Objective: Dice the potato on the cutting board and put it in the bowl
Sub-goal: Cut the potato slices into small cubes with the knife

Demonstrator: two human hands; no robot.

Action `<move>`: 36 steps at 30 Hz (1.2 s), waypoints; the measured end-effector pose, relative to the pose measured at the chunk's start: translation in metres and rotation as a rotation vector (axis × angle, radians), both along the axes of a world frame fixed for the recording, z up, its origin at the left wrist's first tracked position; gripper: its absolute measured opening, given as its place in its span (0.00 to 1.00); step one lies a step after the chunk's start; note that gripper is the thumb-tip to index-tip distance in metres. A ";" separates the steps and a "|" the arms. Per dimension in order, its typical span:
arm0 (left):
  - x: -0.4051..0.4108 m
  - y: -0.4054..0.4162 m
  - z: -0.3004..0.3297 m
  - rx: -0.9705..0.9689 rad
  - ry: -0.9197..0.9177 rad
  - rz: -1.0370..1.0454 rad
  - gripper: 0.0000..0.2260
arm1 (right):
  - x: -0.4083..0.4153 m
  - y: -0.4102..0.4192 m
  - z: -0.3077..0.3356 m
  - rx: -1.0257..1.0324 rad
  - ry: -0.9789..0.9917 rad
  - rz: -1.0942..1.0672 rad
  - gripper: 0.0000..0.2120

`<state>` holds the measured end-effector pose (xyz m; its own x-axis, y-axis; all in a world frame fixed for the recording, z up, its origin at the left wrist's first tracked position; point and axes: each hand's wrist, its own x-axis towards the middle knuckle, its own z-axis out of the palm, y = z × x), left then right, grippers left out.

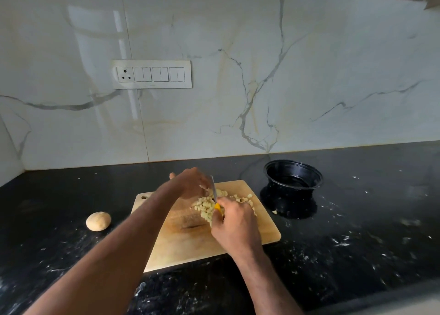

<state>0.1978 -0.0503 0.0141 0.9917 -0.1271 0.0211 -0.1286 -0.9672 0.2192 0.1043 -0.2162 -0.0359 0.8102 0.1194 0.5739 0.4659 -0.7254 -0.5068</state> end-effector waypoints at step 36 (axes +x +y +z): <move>-0.086 0.047 -0.031 -0.717 -0.269 -0.085 0.16 | -0.005 0.005 -0.001 -0.033 0.006 0.050 0.17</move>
